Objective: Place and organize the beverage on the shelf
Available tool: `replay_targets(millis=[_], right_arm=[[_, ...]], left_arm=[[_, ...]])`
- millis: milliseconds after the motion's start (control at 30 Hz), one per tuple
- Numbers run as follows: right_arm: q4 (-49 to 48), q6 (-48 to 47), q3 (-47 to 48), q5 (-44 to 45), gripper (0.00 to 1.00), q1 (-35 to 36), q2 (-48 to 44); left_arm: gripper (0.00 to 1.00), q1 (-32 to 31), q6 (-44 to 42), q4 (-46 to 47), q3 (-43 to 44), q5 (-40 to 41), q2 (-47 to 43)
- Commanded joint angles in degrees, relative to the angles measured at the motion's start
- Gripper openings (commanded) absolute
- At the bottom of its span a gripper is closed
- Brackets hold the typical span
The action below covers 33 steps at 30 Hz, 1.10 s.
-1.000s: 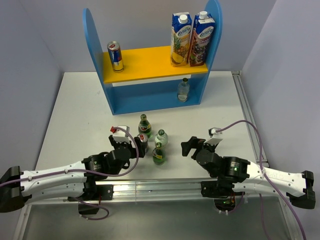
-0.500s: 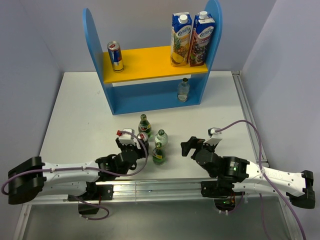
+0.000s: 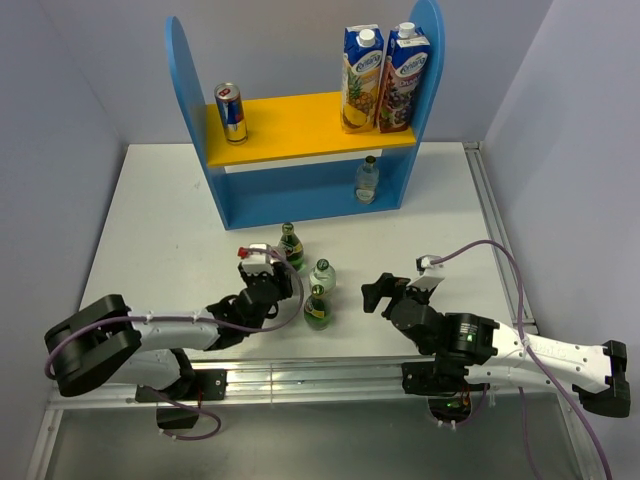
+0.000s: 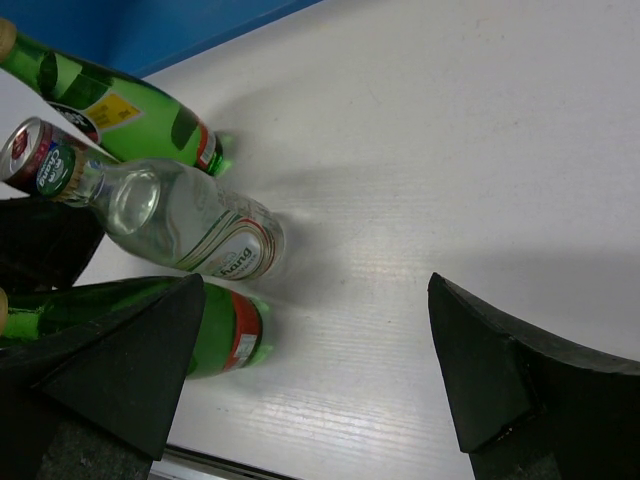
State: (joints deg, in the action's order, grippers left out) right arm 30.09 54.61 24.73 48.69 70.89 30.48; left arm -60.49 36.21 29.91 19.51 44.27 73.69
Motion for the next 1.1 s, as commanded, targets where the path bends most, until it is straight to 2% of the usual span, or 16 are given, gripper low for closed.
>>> replay_targets(millis=[0, 67, 167, 200, 300, 533, 733, 867, 1067], right_arm=[[-1.3, 0.8, -0.2, 2.7, 0.99, 0.4, -0.3], [-1.4, 0.9, -0.5, 2.7, 0.99, 0.4, -0.4], [-1.7, 0.9, -0.8, 2.9, 0.99, 0.4, -0.9], [-1.6, 0.9, -0.8, 2.8, 0.99, 0.5, -1.0], [-1.8, 0.7, -0.8, 2.6, 0.99, 0.5, -1.2], [-1.9, 0.7, -0.8, 2.6, 0.99, 0.5, -1.1], [-2.0, 0.6, -0.9, 2.9, 0.99, 0.5, -1.7], [-2.0, 0.4, -1.0, 2.8, 0.99, 0.5, -1.8], [-2.1, 0.3, -1.0, 2.8, 0.99, 0.5, -2.1]], left_arm=[[0.31, 4.1, -4.6, 6.4, 1.4, -3.1, 1.9], [0.26, 5.0, -6.0, 7.1, 2.4, -3.7, 3.1], [0.04, 6.0, -6.9, 6.7, 4.0, -4.1, 4.5], [0.0, 6.1, -7.0, 6.3, 4.3, -4.1, 4.8], [0.0, 6.0, -6.2, 3.0, 5.3, -4.1, 3.3], [0.0, 4.8, -4.3, -13.2, 7.2, -0.9, -14.5], [0.0, 4.7, -6.1, -25.1, 13.4, 0.9, -24.0], [0.0, 4.8, -10.1, -28.4, 22.4, 2.0, -23.3], [0.0, 7.9, -17.1, -31.8, 40.0, -1.6, -14.6]])
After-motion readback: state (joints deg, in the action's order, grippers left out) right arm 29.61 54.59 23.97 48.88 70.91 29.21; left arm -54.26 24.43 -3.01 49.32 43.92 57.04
